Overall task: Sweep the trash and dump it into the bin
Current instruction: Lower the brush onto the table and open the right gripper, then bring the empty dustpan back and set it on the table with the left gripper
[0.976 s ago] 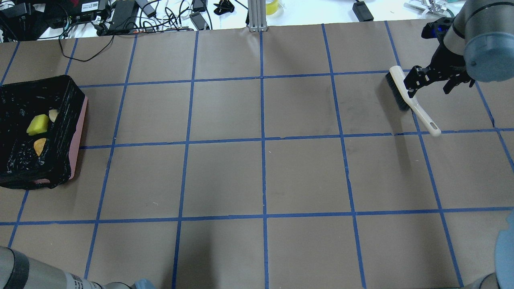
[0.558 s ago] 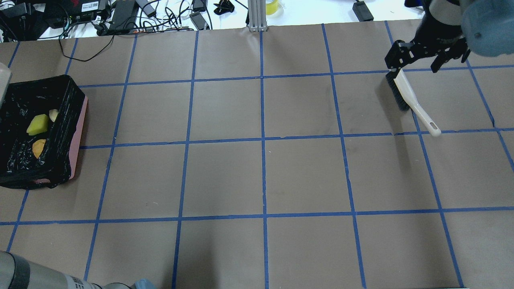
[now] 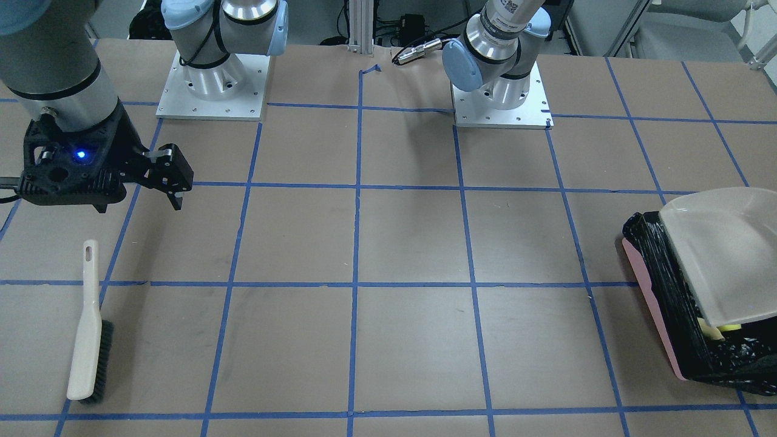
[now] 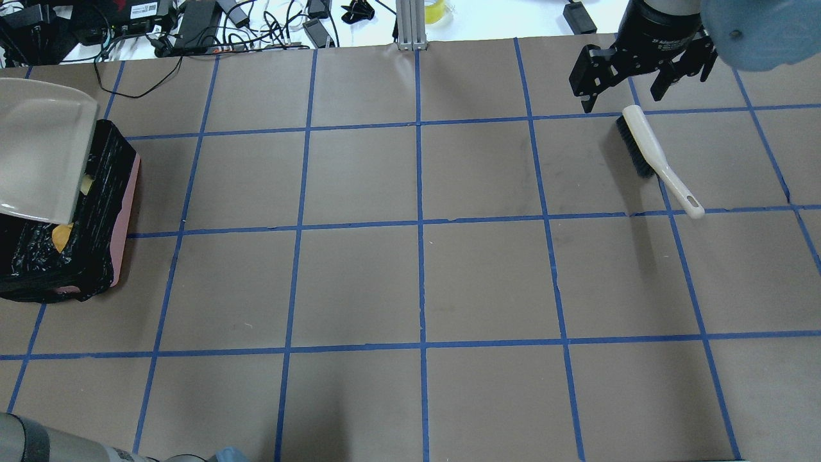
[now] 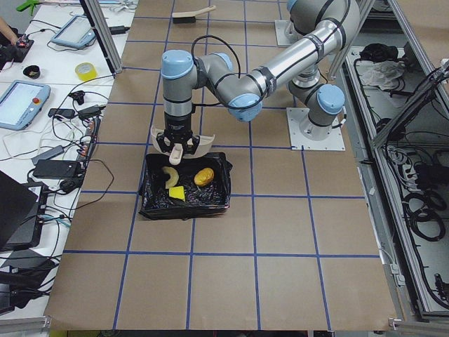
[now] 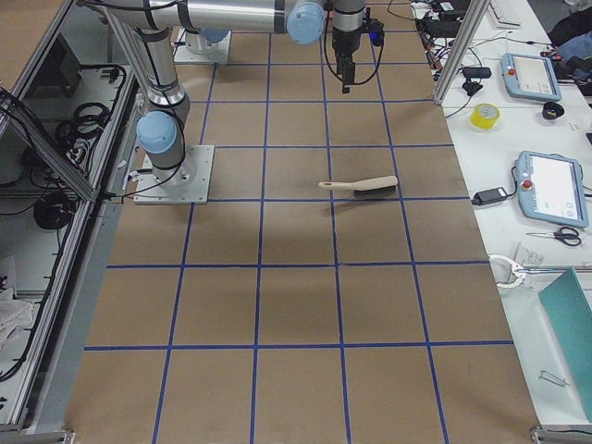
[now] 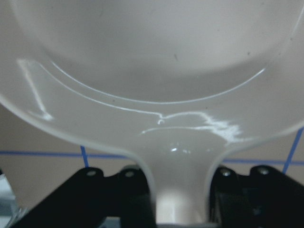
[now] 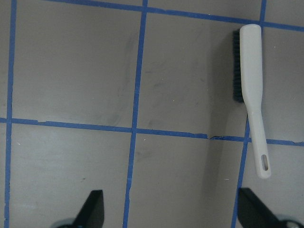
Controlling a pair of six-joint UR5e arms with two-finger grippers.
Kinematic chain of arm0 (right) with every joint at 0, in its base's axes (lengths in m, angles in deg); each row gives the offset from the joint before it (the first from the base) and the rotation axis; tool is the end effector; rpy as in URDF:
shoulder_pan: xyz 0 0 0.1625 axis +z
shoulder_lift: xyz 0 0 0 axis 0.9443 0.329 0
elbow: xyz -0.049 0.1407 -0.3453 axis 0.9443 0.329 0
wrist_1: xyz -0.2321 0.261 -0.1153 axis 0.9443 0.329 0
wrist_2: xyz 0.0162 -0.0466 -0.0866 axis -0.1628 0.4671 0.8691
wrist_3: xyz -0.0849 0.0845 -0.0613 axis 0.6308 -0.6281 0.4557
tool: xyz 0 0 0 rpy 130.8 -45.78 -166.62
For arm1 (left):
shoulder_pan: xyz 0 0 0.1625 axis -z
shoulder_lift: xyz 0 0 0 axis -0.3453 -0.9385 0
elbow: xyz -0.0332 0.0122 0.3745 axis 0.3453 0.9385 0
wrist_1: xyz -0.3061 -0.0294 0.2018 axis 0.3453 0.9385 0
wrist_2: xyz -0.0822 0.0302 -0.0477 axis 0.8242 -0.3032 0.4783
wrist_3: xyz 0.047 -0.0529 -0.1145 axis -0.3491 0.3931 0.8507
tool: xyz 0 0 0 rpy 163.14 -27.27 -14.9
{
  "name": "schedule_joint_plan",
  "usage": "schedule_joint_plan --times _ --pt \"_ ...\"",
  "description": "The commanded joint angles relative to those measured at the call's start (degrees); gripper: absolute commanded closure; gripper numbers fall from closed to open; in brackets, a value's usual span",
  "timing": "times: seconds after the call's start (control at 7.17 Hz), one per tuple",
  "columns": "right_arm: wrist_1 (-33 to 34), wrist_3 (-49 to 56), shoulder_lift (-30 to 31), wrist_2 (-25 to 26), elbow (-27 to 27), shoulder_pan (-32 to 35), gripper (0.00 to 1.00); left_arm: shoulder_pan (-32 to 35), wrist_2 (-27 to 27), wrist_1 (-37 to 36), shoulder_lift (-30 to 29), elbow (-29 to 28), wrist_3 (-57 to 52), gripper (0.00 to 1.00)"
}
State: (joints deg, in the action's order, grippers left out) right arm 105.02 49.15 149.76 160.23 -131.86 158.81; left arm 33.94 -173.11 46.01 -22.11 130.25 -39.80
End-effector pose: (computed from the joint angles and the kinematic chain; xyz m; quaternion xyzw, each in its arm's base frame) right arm 0.1088 -0.4991 0.3969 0.0517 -0.9979 0.0261 0.0296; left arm 0.2395 -0.5290 0.3589 0.6930 0.7125 0.0494 0.0983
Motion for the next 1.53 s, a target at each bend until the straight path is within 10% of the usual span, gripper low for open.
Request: schedule_joint_plan --times 0.0,1.39 --pt "-1.78 0.00 2.75 -2.66 -0.30 0.22 0.00 5.77 6.34 8.51 -1.46 0.46 8.02 1.00" --pt "-1.69 0.88 4.17 -3.56 -2.77 0.22 0.00 25.49 11.36 -6.24 -18.52 2.13 17.63 1.00"
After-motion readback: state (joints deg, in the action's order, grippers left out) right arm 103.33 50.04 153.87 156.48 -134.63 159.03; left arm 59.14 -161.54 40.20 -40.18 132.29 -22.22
